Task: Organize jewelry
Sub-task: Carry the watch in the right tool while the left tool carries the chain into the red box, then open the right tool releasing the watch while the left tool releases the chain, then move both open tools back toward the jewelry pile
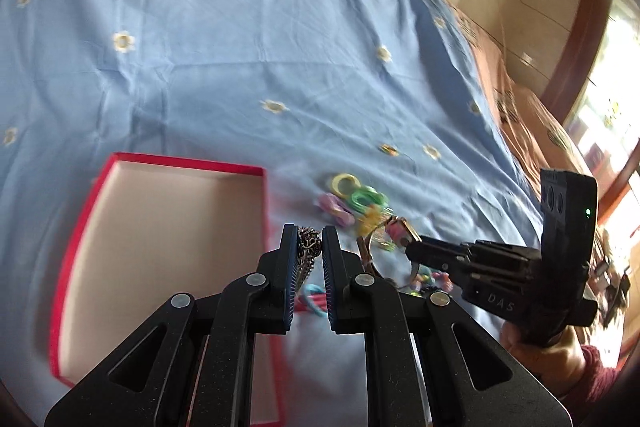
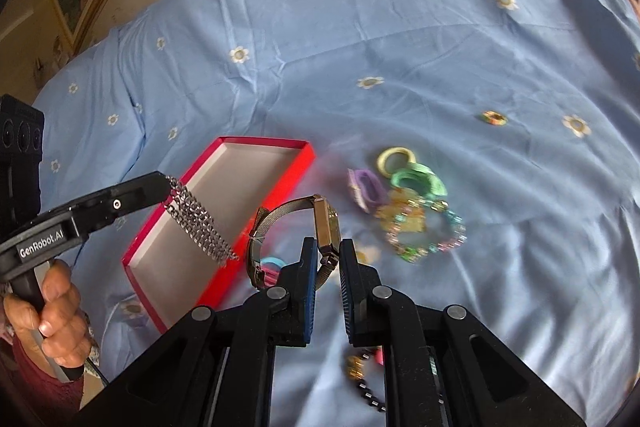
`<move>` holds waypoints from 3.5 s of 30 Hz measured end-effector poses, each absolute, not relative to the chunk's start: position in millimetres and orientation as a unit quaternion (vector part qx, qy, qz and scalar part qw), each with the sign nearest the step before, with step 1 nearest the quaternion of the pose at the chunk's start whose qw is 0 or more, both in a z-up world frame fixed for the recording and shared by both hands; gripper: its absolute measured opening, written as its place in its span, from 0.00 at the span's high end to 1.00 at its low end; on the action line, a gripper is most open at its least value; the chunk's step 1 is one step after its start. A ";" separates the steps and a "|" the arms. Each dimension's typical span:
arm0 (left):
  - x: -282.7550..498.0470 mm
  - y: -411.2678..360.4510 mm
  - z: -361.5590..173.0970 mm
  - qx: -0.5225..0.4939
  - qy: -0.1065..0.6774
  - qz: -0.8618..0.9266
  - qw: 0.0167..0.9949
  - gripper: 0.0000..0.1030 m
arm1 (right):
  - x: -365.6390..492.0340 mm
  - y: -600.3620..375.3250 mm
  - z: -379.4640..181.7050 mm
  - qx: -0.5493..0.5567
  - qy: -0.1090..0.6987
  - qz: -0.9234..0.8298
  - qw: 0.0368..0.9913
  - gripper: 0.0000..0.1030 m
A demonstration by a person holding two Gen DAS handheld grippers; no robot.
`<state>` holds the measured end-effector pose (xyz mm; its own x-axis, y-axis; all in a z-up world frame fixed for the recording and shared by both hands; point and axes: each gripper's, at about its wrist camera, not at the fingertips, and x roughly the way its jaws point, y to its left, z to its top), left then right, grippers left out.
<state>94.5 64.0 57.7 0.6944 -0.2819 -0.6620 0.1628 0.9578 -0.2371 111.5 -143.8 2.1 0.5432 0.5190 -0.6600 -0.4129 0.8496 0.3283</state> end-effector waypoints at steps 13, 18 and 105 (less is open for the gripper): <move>106.2 145.1 31.8 -0.126 0.385 -0.055 0.913 0.90 | 141.8 -41.8 -0.5 0.024 0.407 0.336 0.849 0.90; 121.1 163.9 17.2 -0.136 0.395 -0.041 0.908 0.90 | 161.8 -8.7 -10.9 0.005 0.418 0.343 0.841 0.90; 93.2 -29.6 -23.1 -0.042 0.484 -0.156 0.860 0.66 | 81.1 -234.5 -34.9 0.077 0.439 0.171 0.879 0.61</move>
